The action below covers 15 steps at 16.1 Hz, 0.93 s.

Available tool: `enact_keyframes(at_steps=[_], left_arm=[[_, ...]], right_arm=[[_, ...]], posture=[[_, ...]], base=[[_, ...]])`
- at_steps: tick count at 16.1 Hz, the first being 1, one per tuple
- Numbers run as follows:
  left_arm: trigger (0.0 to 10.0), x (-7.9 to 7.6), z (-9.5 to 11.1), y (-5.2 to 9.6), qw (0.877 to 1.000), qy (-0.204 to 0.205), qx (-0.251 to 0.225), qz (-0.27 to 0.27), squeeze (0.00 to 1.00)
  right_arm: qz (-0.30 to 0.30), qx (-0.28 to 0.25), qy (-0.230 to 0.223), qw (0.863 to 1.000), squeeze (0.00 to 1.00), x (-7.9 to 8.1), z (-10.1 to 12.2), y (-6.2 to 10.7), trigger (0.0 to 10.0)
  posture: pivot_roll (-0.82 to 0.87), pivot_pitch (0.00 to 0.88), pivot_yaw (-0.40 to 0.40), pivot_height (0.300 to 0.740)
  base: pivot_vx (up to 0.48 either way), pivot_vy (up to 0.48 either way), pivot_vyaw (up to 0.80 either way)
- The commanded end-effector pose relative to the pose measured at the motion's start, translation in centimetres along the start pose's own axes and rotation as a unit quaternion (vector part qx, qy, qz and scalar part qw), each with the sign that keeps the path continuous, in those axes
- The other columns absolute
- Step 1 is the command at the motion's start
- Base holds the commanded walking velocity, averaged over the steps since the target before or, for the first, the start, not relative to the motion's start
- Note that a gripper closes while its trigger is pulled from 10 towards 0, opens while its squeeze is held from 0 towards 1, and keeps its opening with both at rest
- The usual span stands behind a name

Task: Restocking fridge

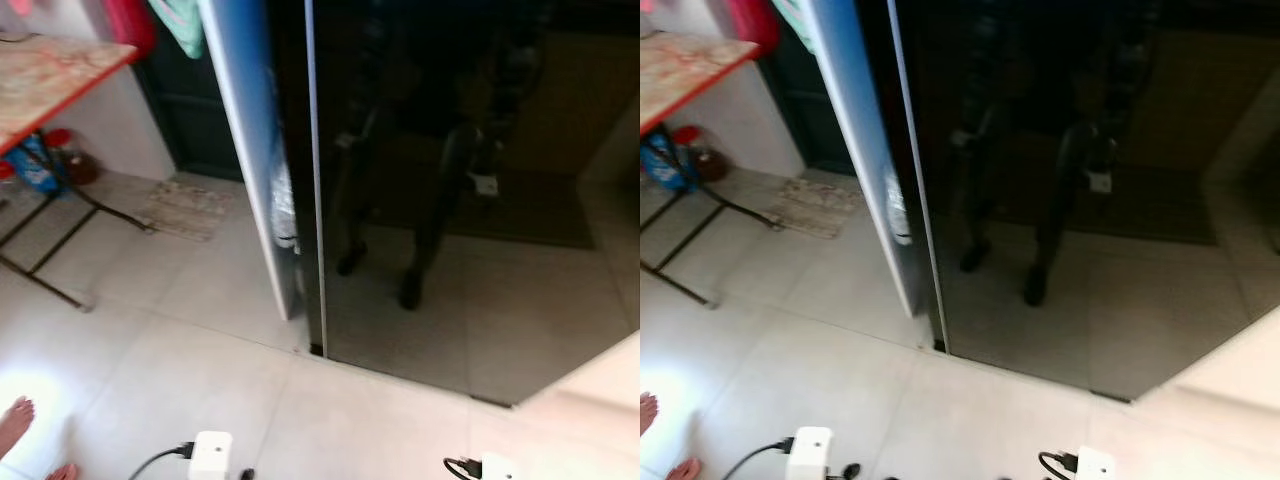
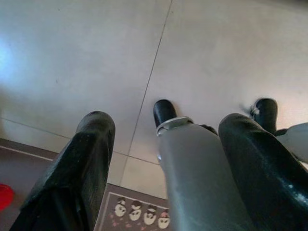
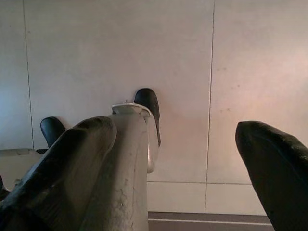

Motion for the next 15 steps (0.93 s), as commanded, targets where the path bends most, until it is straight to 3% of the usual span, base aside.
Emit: enact_keyframes(at_steps=[1,4,8,15], left_arm=[[10.0,0.2,-1.2,0.2,1.000,-0.009,0.023,0.009,0.00],[10.0,-0.6,-1.3,0.1,1.000,-0.009,0.024,0.007,0.00],[10.0,-0.2,-1.4,0.2,1.000,-0.006,0.026,0.011,0.00],[10.0,-0.1,-1.3,0.1,1.000,-0.006,0.028,0.013,0.00]], right_arm=[[-0.002,0.011,-0.008,1.000,0.00,0.0,-0.8,0.1,10.0],[-0.005,-0.001,-0.010,1.000,0.00,-0.2,0.2,0.0,10.0],[0.005,-0.001,-0.002,1.000,0.00,0.8,0.2,-0.1,10.0],[-0.016,0.006,-0.018,1.000,0.00,-0.2,-0.5,0.1,10.0]], posture=[[0.00,0.165,0.028,0.740],[0.01,0.166,0.026,0.740],[0.02,0.171,0.022,0.740],[0.01,0.172,0.029,0.740]], base=[[0.000,0.398,-0.80],[0.000,0.380,-0.80],[0.000,0.367,0.00],[0.000,0.366,0.00]])
Point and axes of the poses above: a point about 5 cm out from each wrist's last joint towards the gripper, its own y axis pointing back from the gripper into the wrist, its own z axis along the axis of the wrist's last joint, x = y × z, the point moved 5 cm from there along -y, pointing out of the wrist towards the gripper, and after that the axes turned 6 degrees about y, right-handed, at the moved point
